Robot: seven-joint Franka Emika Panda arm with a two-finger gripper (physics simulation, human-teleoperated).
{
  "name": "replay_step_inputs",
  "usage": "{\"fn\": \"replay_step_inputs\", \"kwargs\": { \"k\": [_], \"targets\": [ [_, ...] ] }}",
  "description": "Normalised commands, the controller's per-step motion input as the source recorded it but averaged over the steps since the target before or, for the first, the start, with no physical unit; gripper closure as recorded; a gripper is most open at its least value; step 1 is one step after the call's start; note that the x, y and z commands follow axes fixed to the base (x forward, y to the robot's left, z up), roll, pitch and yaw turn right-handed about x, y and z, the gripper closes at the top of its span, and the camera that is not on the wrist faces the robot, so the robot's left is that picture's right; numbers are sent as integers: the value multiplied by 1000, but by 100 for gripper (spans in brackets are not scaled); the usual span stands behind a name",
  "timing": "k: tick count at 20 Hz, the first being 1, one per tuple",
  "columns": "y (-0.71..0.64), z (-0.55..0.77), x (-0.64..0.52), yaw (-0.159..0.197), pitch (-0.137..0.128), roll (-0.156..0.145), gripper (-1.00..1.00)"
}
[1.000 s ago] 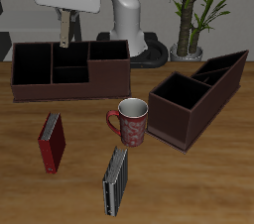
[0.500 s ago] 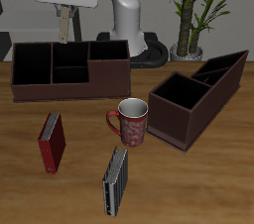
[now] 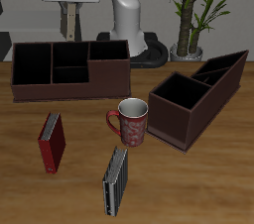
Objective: Place the yellow book into the back desk caddy's back compartment
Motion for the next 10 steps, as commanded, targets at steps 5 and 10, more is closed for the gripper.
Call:
{"fn": "replay_step_inputs", "kwargs": {
  "k": [5,10],
  "targets": [
    [71,-164,-94,197,28,6,100],
    [-43,-149,-9,123,38,-33,100]
  ]
}}
